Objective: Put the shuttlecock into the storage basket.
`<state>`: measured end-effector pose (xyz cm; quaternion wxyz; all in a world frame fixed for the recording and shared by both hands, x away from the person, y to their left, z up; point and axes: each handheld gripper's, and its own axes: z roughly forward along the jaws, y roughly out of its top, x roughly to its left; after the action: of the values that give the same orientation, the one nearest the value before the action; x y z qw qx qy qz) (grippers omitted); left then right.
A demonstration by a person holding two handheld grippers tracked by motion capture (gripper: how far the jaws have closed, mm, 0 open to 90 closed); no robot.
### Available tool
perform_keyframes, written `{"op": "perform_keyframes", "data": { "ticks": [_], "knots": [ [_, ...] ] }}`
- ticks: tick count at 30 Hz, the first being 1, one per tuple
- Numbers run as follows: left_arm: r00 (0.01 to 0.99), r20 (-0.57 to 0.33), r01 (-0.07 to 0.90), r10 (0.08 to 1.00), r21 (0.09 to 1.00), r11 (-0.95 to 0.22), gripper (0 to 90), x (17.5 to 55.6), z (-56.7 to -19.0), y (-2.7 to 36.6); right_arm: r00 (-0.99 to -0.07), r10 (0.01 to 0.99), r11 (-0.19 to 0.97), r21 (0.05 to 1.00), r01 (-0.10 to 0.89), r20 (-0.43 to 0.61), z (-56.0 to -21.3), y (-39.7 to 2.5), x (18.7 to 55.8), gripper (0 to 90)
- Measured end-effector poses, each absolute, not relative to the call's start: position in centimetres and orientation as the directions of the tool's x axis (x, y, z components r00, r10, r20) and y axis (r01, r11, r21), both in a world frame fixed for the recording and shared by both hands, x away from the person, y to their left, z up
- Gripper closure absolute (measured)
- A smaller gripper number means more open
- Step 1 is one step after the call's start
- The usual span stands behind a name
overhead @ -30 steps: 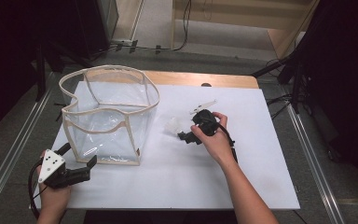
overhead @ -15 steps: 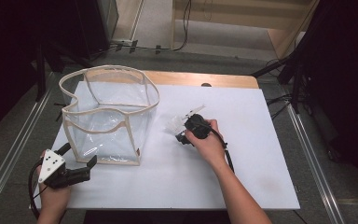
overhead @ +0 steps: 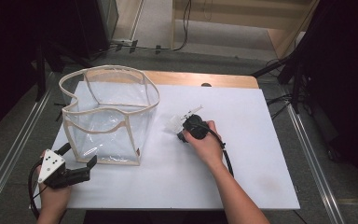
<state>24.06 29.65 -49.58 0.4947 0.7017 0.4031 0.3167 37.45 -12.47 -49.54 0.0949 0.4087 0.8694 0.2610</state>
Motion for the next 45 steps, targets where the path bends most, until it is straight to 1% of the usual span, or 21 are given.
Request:
{"op": "perform_keyframes", "data": {
  "ticks": [9,32,45],
  "knots": [
    [0.478,0.045,0.251,0.877,0.950,-0.185,1.1,24.0,-49.6,29.7,-0.650,0.758,0.526,0.542,0.656,0.052,-49.3,-12.6,37.3,63.1],
    [0.477,0.048,0.250,0.877,0.950,-0.188,1.0,24.0,-49.6,29.6,-0.623,0.779,0.467,0.598,0.651,0.070,-46.8,-15.2,36.8,63.2],
    [0.480,0.047,0.250,0.876,0.950,-0.188,1.0,24.0,-49.6,29.7,-0.616,0.783,0.440,0.624,0.645,0.085,-45.7,-15.8,36.5,63.2]
  ]
}}
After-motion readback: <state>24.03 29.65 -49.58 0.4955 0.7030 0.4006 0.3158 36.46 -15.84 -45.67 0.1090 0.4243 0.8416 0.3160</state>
